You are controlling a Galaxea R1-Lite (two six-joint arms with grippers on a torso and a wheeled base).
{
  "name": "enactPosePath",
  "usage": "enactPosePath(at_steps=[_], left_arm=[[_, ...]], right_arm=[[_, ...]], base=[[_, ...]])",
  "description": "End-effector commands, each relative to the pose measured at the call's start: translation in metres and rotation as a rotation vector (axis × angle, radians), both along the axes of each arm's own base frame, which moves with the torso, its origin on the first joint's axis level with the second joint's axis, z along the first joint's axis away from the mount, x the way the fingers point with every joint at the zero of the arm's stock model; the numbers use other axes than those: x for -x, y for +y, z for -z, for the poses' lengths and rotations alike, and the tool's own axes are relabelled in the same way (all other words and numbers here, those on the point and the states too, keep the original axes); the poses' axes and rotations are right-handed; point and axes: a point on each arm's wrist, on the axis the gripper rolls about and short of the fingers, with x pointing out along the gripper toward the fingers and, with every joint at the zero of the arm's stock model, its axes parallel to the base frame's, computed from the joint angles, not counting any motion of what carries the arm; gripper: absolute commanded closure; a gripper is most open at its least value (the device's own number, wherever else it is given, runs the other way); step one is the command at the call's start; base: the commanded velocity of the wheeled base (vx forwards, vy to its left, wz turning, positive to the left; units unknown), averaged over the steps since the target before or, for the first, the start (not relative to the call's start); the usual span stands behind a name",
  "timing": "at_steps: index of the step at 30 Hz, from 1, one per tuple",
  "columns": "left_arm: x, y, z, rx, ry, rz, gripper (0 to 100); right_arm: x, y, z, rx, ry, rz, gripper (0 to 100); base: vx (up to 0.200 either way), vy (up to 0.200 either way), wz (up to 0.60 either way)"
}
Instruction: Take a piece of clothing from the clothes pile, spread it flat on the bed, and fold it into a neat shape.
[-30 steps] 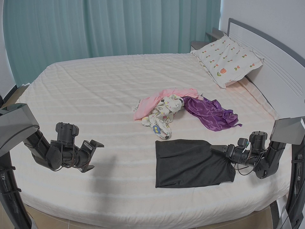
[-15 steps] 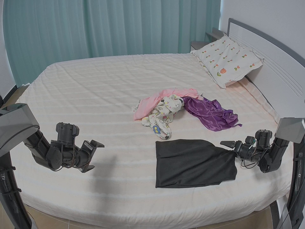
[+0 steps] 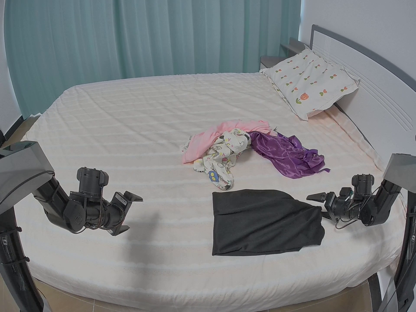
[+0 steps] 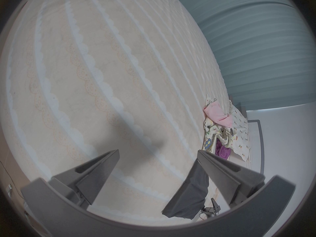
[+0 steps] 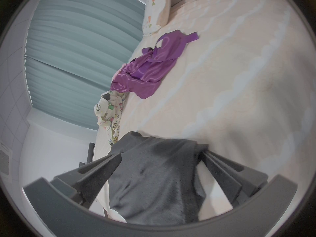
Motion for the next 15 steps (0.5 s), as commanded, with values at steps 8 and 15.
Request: enactPosePath(at_steps=[8, 15], left_arm=[[0.000, -0.001, 0.001, -0.002, 0.003, 0.003, 0], [0.000, -0.001, 0.001, -0.002, 0.003, 0.003, 0]], right_arm=[[-0.005, -0.031, -0.021, 0.034, -0.014, 0.039, 0], [-0.016, -0.007, -0.007, 0.029, 0.008, -0.023, 0]], base=[[0.000, 0.000, 0.00], [0.000, 0.000, 0.00]])
